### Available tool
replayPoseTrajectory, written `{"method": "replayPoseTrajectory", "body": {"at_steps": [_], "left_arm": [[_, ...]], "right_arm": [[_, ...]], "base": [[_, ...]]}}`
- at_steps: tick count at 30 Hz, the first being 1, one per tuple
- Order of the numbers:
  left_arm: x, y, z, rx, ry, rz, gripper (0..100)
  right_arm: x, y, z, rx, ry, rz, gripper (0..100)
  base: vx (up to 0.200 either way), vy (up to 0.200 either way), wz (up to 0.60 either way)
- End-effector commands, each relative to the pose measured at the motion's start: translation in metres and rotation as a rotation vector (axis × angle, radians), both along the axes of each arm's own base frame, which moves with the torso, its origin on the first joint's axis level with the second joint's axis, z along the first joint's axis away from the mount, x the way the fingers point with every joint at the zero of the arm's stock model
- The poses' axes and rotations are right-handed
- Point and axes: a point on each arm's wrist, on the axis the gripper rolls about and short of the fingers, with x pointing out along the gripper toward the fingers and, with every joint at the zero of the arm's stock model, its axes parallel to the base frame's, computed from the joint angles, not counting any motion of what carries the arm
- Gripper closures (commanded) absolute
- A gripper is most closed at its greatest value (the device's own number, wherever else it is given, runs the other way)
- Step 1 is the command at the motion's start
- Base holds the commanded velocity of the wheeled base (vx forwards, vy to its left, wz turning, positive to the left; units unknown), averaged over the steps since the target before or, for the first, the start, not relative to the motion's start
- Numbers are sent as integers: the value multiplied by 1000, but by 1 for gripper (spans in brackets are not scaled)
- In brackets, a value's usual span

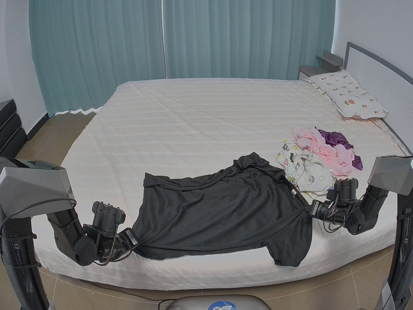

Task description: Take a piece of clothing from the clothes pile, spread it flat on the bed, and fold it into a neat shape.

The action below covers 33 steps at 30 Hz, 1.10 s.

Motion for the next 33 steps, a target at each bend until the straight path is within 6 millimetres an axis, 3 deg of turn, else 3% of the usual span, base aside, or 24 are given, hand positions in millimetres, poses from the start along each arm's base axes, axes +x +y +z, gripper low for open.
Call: {"method": "replayPoseTrajectory", "body": {"at_steps": [1,5,6,11,17,21,23,24,32,33], "left_arm": [[3,3,0,-6,-19,14,100],[5,4,-2,-6,-19,21,100],[5,5,-3,-6,-17,22,100],[7,6,-5,-9,-28,27,100],[6,6,-6,-8,-25,28,100],[6,6,-6,-7,-26,25,100],[6,6,-6,-7,-26,25,100],[6,6,-5,-8,-28,23,100],[5,6,-5,-8,-23,22,100],[5,6,-5,-8,-24,22,100]], "right_arm": [[15,7,0,3,-44,14,100],[23,12,-6,2,-50,25,100],[23,12,-12,0,-35,24,0],[17,7,-17,-30,-6,-19,0],[-6,-16,3,-18,8,-68,0],[-40,-10,7,25,86,9,0],[-40,-10,7,25,86,9,0],[-59,2,-2,17,154,57,0],[-68,23,-25,-9,227,114,0],[-68,25,-28,-13,236,115,100]], "base": [[0,0,0],[0,0,0],[0,0,0],[0,0,0],[0,0,0],[0,0,0],[0,0,0],[0,0,0],[0,0,0],[0,0,0]]}}
